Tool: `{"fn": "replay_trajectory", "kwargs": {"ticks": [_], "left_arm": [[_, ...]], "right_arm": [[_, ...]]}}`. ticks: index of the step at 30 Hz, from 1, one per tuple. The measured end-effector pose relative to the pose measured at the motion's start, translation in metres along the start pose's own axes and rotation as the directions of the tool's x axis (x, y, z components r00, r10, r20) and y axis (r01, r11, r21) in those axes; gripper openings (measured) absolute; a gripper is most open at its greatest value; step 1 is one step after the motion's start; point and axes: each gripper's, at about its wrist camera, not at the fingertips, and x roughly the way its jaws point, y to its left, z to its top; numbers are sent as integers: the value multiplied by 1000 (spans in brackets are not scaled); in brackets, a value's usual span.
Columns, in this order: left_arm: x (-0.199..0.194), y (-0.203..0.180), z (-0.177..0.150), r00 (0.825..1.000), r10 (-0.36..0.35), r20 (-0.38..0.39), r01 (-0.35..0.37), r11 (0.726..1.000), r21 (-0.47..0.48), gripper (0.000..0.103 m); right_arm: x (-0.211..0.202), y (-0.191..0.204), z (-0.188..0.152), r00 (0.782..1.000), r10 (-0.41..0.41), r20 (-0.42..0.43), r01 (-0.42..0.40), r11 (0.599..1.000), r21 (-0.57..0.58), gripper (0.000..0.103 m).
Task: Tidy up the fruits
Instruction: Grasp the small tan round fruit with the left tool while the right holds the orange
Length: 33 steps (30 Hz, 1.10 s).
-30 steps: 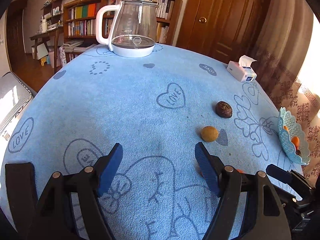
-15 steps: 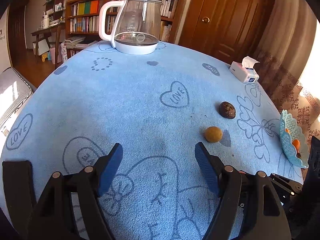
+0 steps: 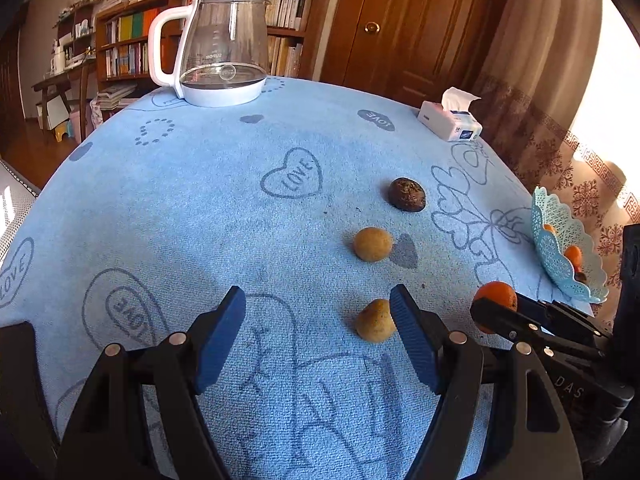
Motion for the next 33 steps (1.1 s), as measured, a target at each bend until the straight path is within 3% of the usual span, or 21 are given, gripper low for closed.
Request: {"fn": "replay_trajectory", "kwargs": {"ticks": [9,13,26,33], "left_arm": [[9,-26,-7,999,-41,-23,43,996,84,74],[20,-31,-10,997,-46,-55,51,994,97,69],[31,-27,-12,995,-46,-91,53,996,78,31],[28,-26,-13,995,-65,-79,71,995,69,26]], "right_arm": [[-3,-11,1,1000,-9,14,9,999,39,39],[-4,-10,1,1000,-7,15,7,999,37,40],[-5,-9,1,1000,-1,20,0,999,34,40],[-8,-9,3,999,0,32,-1,999,35,40]]}}
